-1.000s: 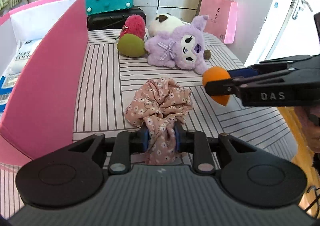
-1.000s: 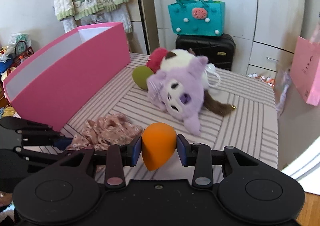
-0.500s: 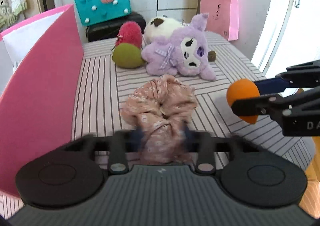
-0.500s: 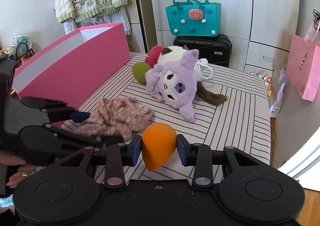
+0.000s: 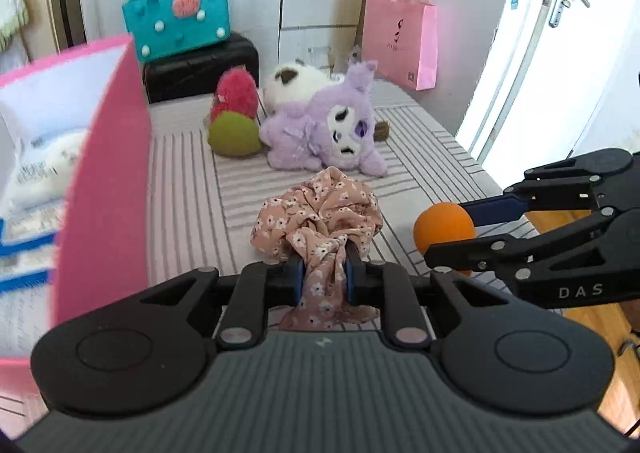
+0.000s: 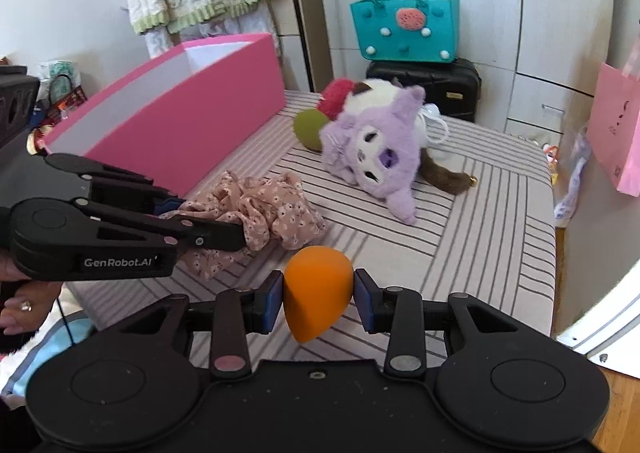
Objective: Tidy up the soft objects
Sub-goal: 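Carry the scrunchie left and the orange sponge right toward the pink box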
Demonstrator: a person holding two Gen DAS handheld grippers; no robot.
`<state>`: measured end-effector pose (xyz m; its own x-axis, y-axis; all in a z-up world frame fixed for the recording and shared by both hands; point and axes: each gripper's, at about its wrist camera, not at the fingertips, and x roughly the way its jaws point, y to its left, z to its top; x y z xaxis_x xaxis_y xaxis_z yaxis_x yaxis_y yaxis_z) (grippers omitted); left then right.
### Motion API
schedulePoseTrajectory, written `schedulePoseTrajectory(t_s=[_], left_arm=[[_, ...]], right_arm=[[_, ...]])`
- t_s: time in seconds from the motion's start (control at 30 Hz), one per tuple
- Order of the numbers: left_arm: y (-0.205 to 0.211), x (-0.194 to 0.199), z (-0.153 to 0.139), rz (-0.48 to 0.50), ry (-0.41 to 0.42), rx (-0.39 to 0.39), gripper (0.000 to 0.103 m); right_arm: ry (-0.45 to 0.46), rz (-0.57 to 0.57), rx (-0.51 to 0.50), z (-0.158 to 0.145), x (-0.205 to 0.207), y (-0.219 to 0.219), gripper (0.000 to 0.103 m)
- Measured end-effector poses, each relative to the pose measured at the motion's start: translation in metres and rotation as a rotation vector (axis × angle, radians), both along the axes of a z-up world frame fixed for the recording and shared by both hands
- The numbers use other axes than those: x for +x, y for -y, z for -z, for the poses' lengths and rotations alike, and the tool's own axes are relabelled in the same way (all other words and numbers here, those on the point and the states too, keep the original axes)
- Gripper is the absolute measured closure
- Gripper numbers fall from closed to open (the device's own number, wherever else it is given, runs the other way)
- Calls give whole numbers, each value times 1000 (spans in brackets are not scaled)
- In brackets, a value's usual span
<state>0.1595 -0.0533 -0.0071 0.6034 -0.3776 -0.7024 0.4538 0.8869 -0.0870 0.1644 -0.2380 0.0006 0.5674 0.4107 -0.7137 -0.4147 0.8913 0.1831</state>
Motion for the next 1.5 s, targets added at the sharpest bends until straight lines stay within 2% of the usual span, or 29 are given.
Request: schedulePoseTrajectory(t_s=[0.13, 0.27, 0.37, 0.47, 0.6, 0.7, 0.77, 0.87, 0.97, 1.07, 1.2, 1.43, 1.5], left_arm=[[-10, -15, -22, 8, 79, 16, 85], [-23, -26, -44, 40, 118, -9, 85], [-31, -31, -55, 50, 136, -2, 85], [-42, -30, -61, 56, 117, -25, 85], [-61, -34, -61, -9, 146, -25, 85], [-84, -34, -66, -38, 100, -116, 85], [-98, -35, -71, -54, 101, -159, 85], [-116, -35, -76, -112, 138, -151, 85], [-133, -28, -78, -153, 141, -147, 85], [-148, -21, -79, -189, 175, -110, 85], [-163, 0, -74, -247, 203, -17, 85], [-173, 61, -61, -257, 136, 144, 85], [-171, 75, -57, -221, 105, 187, 85]], right_arm=[[18, -15, 20, -10, -7, -4, 60], [36, -41, 30, -21, -13, -12, 60], [59, -66, 35, -32, -18, -19, 60], [95, -88, 35, -45, -23, -26, 60], [146, -112, 45, -61, -28, -36, 60], [175, -132, 57, -70, -30, -46, 60], [194, -153, 62, -76, -29, -55, 60], [220, -178, 61, -85, -25, -71, 60], [253, -208, 43, -92, -18, -92, 60], [260, -237, 45, -98, -7, -109, 60], [271, -247, 35, -103, 10, -130, 60], [243, -252, 22, -98, 48, -154, 60], [225, -263, 18, -97, 59, -162, 60]])
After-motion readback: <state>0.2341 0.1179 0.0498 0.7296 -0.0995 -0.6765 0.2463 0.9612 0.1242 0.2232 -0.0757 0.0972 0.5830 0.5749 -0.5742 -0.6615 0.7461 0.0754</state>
